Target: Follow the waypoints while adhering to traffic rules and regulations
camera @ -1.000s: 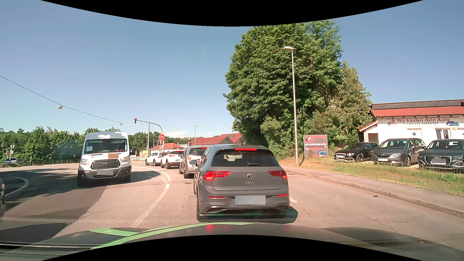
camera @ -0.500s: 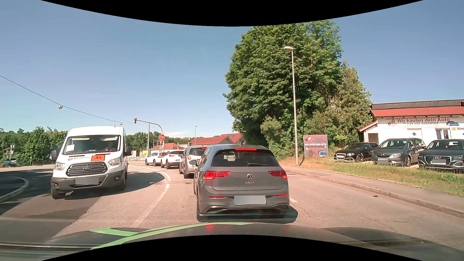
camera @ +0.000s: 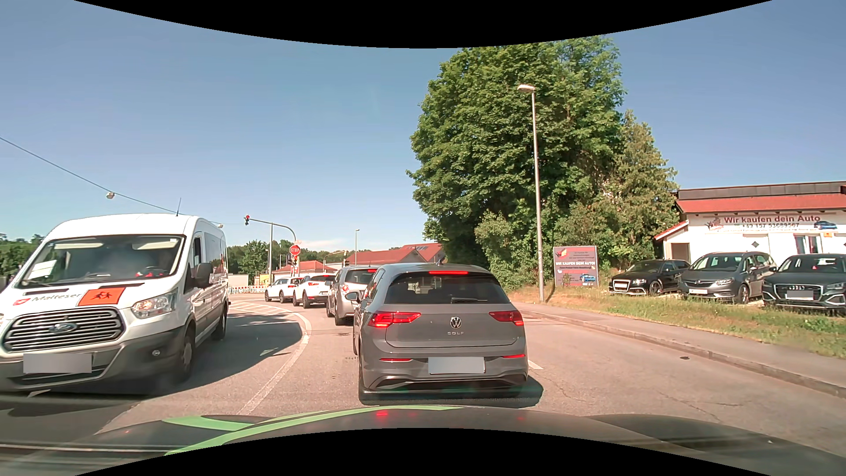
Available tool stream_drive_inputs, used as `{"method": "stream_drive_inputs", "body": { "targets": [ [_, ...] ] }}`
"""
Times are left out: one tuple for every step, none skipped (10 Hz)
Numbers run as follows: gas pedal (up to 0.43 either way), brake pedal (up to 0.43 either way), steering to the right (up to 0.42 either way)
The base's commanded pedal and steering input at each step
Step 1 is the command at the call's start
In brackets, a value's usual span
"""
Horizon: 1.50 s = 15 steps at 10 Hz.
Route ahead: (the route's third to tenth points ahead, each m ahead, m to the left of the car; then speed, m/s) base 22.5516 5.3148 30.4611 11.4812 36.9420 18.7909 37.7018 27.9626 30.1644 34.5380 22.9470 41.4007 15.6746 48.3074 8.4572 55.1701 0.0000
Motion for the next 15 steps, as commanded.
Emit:
{"method": "stream_drive_inputs", "body": {
  "targets": [
    [0.000, 0.348, -0.032],
    [0.000, 0.348, -0.032],
    [0.000, 0.348, -0.032],
    [0.000, 0.348, -0.032],
    [0.000, 0.348, -0.032],
    [0.000, 0.348, -0.032],
    [0.000, 0.348, -0.032],
    [0.000, 0.348, -0.032],
    [0.000, 0.348, -0.032],
    [0.000, 0.348, -0.032],
    [0.000, 0.348, -0.032],
    [0.000, 0.348, -0.032],
    [0.000, 0.348, -0.032],
    [0.000, 0.348, -0.032],
    [0.000, 0.348, -0.032]
  ]
}}
